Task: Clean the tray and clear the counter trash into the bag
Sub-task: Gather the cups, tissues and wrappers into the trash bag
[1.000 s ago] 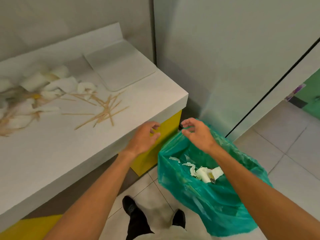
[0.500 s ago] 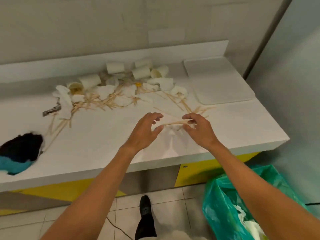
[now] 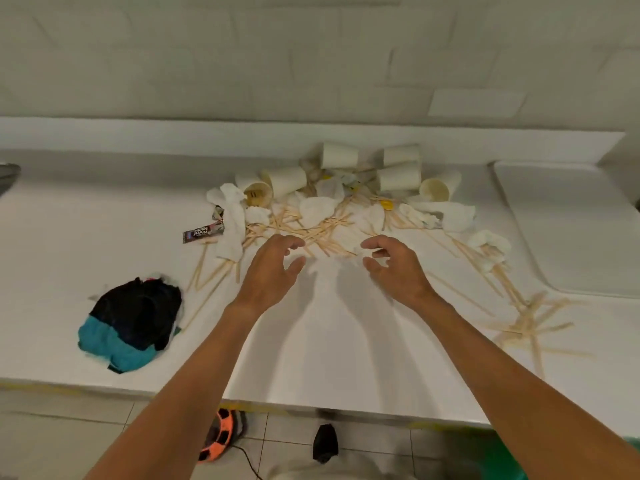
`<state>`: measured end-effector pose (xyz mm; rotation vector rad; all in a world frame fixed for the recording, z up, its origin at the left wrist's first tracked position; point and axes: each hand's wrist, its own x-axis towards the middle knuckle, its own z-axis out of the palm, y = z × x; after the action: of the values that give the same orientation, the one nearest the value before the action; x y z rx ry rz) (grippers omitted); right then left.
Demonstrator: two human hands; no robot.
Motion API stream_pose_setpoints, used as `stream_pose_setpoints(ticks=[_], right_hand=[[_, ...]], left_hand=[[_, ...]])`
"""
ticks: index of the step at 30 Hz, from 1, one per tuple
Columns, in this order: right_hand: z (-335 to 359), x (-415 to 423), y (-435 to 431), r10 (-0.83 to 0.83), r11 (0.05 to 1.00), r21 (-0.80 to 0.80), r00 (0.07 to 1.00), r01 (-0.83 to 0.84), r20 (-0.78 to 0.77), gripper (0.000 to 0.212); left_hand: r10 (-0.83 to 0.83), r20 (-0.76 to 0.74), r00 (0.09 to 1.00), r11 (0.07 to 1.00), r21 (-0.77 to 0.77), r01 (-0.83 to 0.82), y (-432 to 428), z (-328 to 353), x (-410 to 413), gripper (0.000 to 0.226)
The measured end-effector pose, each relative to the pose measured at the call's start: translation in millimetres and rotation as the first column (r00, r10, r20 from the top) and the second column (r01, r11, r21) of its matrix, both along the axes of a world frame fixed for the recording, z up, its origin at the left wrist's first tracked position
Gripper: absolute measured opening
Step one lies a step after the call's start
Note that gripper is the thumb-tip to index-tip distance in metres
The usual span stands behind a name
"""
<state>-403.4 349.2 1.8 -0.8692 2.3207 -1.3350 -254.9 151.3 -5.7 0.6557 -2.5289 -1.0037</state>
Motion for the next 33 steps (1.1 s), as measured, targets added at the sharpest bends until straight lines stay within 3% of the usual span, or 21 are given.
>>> stream_pose_setpoints(ticks=[7, 15, 18, 22, 31, 33], right_hand=[[-1, -5, -75, 0.103, 0.994, 0.026, 0.995, -0.103, -0.004, 0.026], [-5, -32, -145, 0.063, 0.984, 0.172, 0.991, -0.042, -0.116, 0.044], [-11, -44, -164, 0.11, 0.941, 0.332, 0.985, -0.061, -0.131, 0.059], [-14, -53, -181, 0.224, 0.877, 0.457, 0.968, -0.148, -0.114, 0.064], [-5, -53, -172, 0.107, 0.973, 0.224, 0.958, -0.046, -0.266, 0.01], [5, -52, -163, 0.092, 0.985, 0.167, 0.952, -0.044, -0.291, 0.022]], left_hand=[[0.305, -0.012, 0.952, 0.952, 0.022, -0.305, -72, -4, 4, 0.037], [0.306, 0.04, 0.951, 0.95, 0.058, -0.308, -116, -11, -5, 0.057], [0.303, 0.046, 0.952, 0.951, 0.051, -0.305, -122, -8, -12, 0.049], [0.299, 0.041, 0.953, 0.954, -0.031, -0.298, -126, -6, -16, 0.016], [0.292, -0.018, 0.956, 0.955, -0.058, -0.292, -131, -4, -16, 0.009], [0.277, -0.047, 0.96, 0.96, -0.018, -0.279, -123, 0, -18, 0.003]])
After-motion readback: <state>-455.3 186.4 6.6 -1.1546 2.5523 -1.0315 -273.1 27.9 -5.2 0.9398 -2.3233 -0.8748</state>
